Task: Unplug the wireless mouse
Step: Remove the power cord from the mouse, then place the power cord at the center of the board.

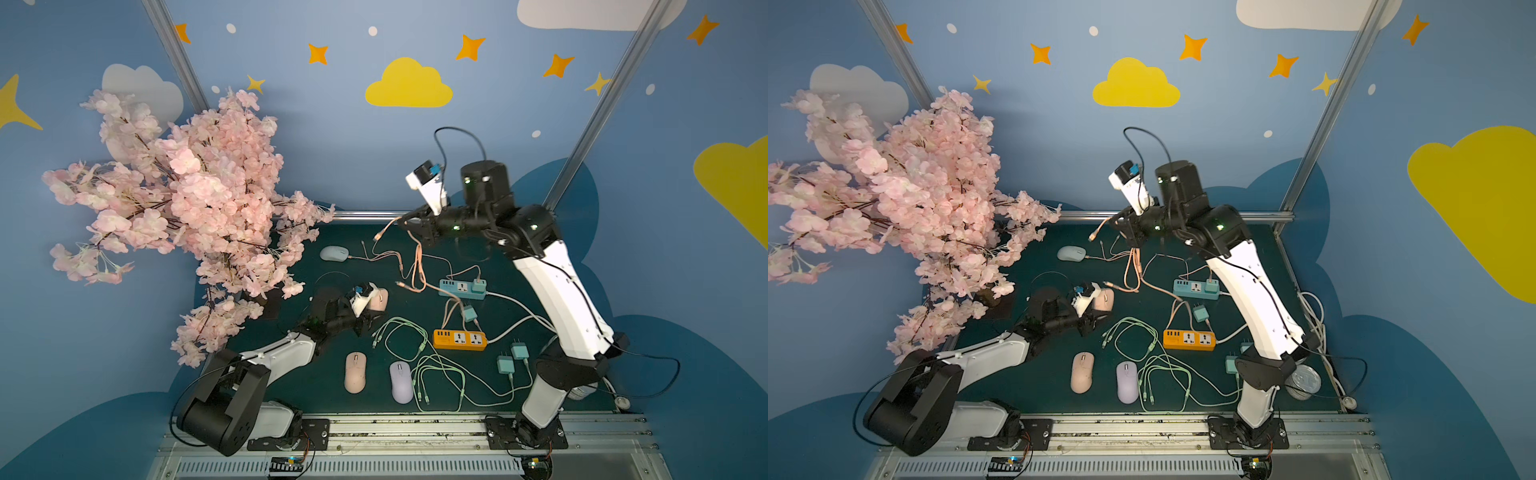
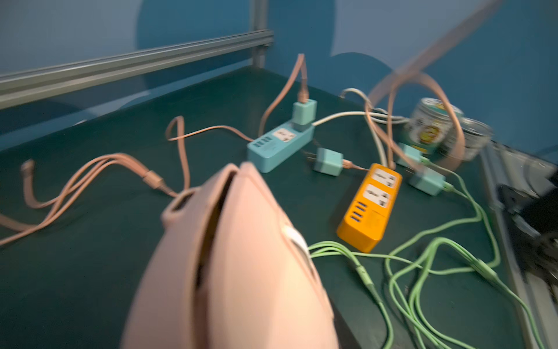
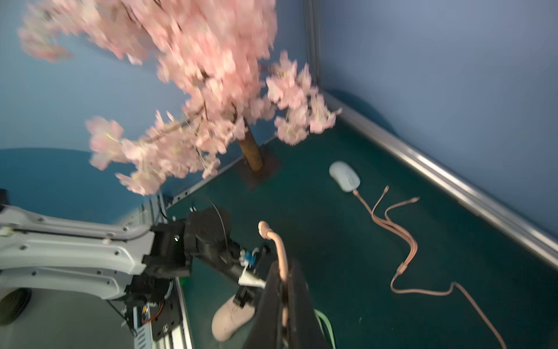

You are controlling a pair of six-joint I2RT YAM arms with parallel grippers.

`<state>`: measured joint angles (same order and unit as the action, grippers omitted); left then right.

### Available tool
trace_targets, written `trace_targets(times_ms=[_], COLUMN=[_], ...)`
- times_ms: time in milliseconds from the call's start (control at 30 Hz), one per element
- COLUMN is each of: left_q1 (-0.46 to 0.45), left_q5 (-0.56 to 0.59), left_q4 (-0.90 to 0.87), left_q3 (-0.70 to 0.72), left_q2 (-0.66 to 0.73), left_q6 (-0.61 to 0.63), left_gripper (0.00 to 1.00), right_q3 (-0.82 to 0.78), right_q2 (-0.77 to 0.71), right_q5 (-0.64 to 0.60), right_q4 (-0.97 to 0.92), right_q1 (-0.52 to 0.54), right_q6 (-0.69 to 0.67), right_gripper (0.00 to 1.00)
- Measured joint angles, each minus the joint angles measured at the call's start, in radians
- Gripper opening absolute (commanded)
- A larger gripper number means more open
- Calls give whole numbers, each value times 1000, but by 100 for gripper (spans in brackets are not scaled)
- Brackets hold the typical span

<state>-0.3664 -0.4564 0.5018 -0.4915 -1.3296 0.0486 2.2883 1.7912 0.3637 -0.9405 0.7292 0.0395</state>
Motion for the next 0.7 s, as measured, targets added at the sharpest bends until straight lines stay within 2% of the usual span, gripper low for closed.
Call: trace_targets(times_ms=[167,267,367,433,500,533,700], left_q1=[89,111,132,158,191,208,241], left_q5=[196,233,222,192,149,123,9], left_q4=[-56,-118,-175,-200,-220,-230,-226], left_q3=[30,41,54,72,89,95,103], left_q2=[106,143,172,190,197,195,118], left_q6=[-284,-419,-512,-562,-604,-624,-711], left_gripper=[14,13,13,14,16,18,28], right_q3=[-260,-369,-468,-525,-586,-626,-830], right_q2=[78,116,127,126,119,106,-61], right_q5=[24,30,24,11,-6,-19,-56], right_q4=[87,152,201,224,245,257,285], right_q1=[1,2,7,8,7,6,-66], right_q6=[53,78,97,112,112,114,127], right_gripper=[0,0,2,42,66,69,70])
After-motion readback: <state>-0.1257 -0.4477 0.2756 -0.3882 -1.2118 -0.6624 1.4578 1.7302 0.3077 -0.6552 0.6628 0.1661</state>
